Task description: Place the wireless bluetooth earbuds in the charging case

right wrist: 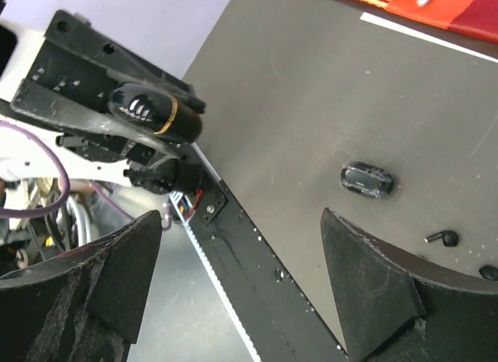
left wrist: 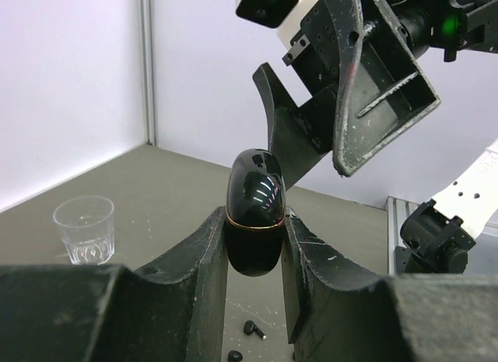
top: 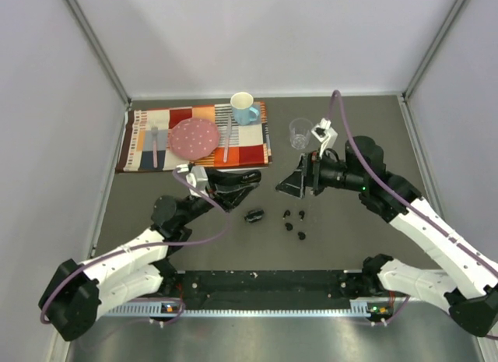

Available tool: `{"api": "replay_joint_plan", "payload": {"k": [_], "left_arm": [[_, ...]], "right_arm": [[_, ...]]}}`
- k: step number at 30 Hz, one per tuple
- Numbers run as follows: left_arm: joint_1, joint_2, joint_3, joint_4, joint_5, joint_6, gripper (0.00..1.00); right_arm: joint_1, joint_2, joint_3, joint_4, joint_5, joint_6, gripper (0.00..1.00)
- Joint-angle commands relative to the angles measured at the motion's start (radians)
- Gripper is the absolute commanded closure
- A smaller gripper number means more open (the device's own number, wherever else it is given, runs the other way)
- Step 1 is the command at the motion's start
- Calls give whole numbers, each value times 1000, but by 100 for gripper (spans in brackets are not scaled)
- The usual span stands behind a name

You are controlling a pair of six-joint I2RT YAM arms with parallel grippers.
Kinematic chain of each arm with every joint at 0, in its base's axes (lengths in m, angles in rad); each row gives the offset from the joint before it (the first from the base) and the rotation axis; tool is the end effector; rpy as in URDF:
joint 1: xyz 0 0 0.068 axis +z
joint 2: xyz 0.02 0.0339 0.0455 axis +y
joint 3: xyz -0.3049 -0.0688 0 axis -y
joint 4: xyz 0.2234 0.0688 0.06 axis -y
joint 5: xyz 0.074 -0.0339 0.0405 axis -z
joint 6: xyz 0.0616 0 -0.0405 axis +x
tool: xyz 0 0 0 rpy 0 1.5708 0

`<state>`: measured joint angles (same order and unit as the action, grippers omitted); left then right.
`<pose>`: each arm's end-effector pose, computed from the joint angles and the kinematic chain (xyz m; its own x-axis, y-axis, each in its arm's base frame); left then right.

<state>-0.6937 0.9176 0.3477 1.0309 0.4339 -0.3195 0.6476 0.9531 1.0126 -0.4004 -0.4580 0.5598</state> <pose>0.1153 -0.1296 0.3434 0.0516 -0.4135 -0.9090 0.9331 0.3444 -0.1037 0.1308 0.1331 0.3920 -0.6898 0.0755 -0.7201 -0.5985 0.5002 0.6257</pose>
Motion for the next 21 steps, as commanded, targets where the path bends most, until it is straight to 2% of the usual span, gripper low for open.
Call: {"api": "replay_joint_plan", "payload": {"k": [1,10,14,21], "left_arm": [[2,15,-3,90,32,-9,100],[0,44,33,51,135,30,100],[0,78,50,72,204,13,100],[-1,95,62,95,246,-4,100]], "right_arm": [[52,33,87,-11,-33,-74,18],[86,76,101,28,-2,-51,18],[87,91,107,46,7,-38,19],[87,119,118,51,62,-23,21]]}}
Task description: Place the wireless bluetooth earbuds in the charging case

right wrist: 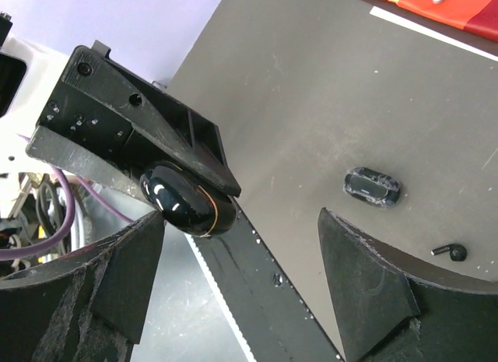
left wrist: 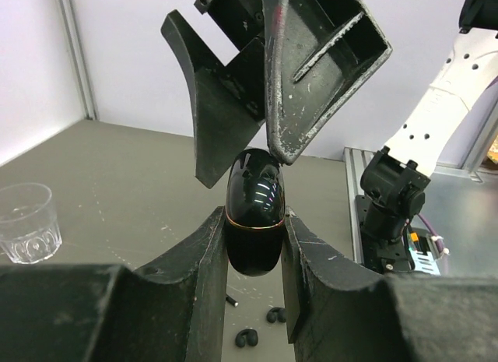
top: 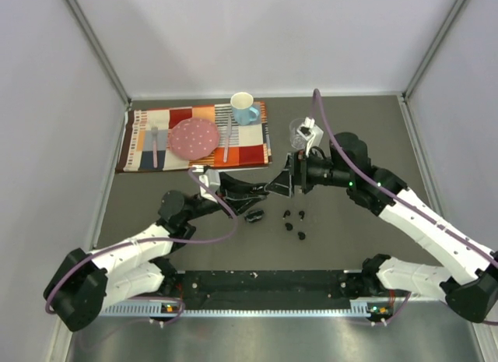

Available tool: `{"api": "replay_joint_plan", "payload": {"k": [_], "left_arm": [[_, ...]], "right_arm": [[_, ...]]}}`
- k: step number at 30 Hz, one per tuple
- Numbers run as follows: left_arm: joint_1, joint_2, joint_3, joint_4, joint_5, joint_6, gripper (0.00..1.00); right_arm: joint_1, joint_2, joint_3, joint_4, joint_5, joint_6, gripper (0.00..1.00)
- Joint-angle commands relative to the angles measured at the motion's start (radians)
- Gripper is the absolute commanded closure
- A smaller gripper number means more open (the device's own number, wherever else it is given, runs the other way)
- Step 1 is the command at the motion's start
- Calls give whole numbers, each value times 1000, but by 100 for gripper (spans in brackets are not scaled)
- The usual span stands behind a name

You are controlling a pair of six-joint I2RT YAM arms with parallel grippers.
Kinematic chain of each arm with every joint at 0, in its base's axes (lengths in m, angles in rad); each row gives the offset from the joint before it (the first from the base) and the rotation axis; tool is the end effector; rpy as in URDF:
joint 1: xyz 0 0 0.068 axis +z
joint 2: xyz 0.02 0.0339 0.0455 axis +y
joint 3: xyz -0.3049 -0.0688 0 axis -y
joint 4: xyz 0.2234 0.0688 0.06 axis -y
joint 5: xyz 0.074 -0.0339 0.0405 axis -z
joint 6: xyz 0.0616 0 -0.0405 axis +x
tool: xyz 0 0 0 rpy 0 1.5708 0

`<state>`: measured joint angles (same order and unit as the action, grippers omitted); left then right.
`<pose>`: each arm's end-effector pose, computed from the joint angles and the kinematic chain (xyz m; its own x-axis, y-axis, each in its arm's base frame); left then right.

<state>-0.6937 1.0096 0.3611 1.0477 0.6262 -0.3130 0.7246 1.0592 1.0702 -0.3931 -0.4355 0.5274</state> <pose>0.1201 -0.1468 0.3327 -0.0030 -0.3220 -0.9467 0.9799 0.1877 -0.0670 0.1430 0.1613 0.3934 -0.6912 -0.0025 -0.7226 -0.6321 0.4868 0.6029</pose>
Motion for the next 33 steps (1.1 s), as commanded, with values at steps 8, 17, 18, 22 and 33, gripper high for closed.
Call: {"api": "replay_joint_plan", "payload": {"k": [8,17,18,22,33], "left_arm": [[-1,-3,47,48,9,5,100],[0,21,56,93,-29,-35,100],[0,21,58,97,-26,-38,100],[0,23,67,100,-3,-51,100],[-1,-51,56,19,179,6,100]], "right_arm": [[13,-10,33,77,-20,-4,21],[36,-16,-3,79,-28,-13,23],[38,-16,-6,77,-25,-15,23],[38,-13,-9,79,0,-10,24],[35,27,63,83,81,40,21]]}}
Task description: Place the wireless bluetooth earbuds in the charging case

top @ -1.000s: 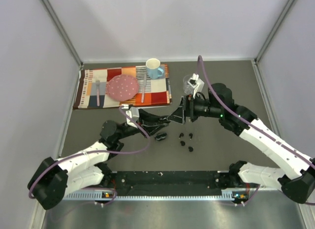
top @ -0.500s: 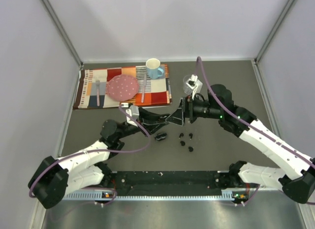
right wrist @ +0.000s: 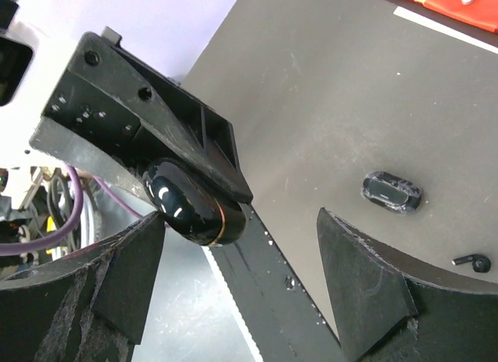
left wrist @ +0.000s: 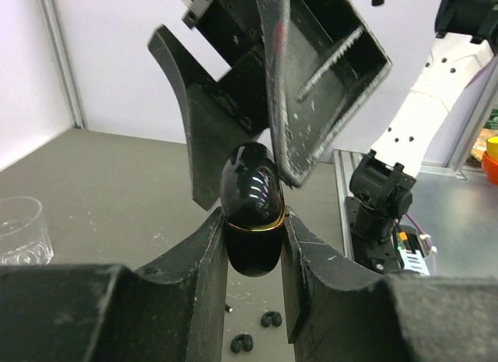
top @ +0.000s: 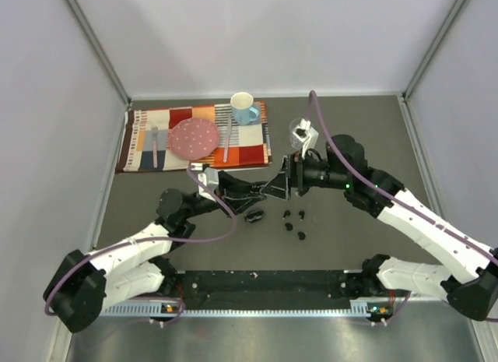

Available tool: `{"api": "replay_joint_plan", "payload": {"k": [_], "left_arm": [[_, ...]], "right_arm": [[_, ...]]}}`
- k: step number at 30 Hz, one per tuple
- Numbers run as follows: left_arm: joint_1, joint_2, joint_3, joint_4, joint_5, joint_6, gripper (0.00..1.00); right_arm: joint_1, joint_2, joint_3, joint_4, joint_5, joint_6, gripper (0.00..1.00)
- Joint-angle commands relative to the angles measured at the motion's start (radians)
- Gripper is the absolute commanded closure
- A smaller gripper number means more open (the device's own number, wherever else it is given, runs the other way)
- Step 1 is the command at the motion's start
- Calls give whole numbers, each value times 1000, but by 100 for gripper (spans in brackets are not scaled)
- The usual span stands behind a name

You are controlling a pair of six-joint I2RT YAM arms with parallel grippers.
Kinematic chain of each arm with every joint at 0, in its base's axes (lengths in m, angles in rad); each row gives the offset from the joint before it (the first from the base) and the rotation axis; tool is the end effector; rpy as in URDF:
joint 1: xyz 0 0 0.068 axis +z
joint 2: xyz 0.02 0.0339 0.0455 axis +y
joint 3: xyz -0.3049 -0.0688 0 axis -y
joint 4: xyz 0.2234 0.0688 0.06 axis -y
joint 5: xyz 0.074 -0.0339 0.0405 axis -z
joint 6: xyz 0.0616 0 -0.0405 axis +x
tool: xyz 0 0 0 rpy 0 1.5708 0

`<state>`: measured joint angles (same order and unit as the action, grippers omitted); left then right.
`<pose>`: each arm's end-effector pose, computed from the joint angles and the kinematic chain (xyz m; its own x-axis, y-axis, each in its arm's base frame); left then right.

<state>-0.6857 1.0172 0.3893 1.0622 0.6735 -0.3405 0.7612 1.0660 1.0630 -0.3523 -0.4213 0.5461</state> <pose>0.1201 -0.1479 0.3416 -0.0046 -0.3335 -0.9427 0.9881 0.1435 -0.0556 0.1406 0.1688 0.3944 -0.6863 0.0007 -0.7273 -0.6443 0.4632 0.6085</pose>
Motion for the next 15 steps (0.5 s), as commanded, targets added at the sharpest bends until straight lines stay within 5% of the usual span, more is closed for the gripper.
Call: {"api": "replay_joint_plan", "payload": {"k": [1,15], "left_arm": [[-9,-66,23,-25,133,44,100],[-9,-169,-27,-231,-80,219,100]], "right_arm": [[-3,25,74,45,65,29,21],[-33,-26,58,104,70,124,7]]}}
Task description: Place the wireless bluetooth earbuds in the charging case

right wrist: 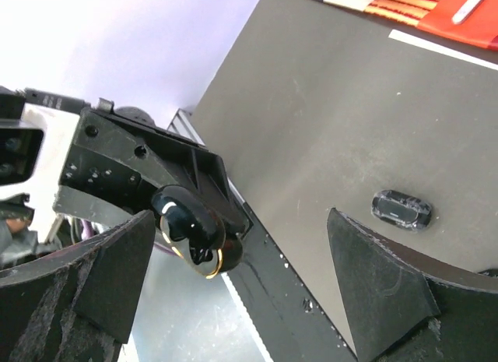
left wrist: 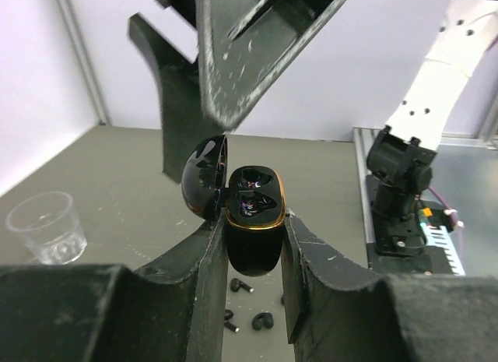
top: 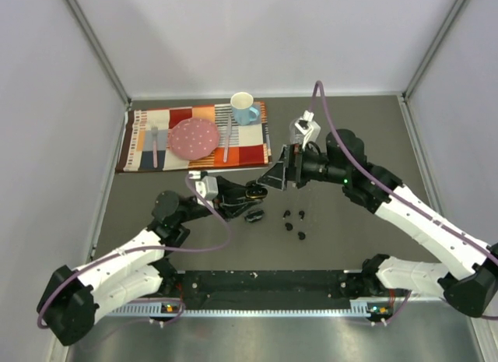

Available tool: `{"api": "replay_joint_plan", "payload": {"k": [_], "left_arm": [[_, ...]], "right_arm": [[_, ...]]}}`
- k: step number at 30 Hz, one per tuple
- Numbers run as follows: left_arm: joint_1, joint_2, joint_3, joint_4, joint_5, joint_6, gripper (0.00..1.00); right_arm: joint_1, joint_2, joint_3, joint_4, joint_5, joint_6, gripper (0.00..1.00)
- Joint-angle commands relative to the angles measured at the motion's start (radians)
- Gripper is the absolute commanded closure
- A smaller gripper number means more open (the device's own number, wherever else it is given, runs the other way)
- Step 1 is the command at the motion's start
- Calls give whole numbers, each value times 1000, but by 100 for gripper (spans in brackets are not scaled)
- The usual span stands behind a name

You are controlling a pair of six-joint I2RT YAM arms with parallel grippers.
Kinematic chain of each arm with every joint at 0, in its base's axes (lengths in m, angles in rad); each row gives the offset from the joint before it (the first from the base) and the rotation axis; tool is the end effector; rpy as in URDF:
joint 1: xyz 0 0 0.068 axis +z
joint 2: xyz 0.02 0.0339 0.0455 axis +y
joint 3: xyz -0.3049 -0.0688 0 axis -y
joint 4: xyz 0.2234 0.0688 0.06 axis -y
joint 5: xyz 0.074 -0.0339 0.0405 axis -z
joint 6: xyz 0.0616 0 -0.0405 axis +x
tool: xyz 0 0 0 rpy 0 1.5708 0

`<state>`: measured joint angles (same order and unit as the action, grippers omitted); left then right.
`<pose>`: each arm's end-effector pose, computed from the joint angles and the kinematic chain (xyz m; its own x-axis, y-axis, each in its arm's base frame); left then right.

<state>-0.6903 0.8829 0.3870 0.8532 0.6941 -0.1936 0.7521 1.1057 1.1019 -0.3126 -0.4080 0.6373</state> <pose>0.1022 -0.1355 0.3380 0.0816 -0.2591 -0.9624 0.9856 0.1643 0.0393 0.1519 0.1756 0.4045 -0.7196 0.0747 -0.6904 -0.5901 0.4582 0.6647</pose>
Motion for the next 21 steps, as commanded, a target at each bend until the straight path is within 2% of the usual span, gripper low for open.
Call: {"api": "replay_joint_plan", "payload": {"k": [1,5,11,14,17,21], "left_arm": [[-3,-41,-27,-35,-114,82,100],[-5,-74,-42,-85,-159,118,100],[-5,-140,-63,-135,-234,123,100],[-5,-180,-63,-186,-266,131,100],[-3,-222,-92,-184,-291,138,100],[1,-260,-146,-143,-320,141,100]], "right_arm": [[-39,-76,19,64,63,41,7],[-114,-127,-8,52,92,73,5],[-299,-130,-71,-146,106,75,7],[-309,-145,-120,-177,147,26,9],[-309,-150,-139,-224,192,-14,1],[-309,-121,-111,-315,250,-48,1]]}}
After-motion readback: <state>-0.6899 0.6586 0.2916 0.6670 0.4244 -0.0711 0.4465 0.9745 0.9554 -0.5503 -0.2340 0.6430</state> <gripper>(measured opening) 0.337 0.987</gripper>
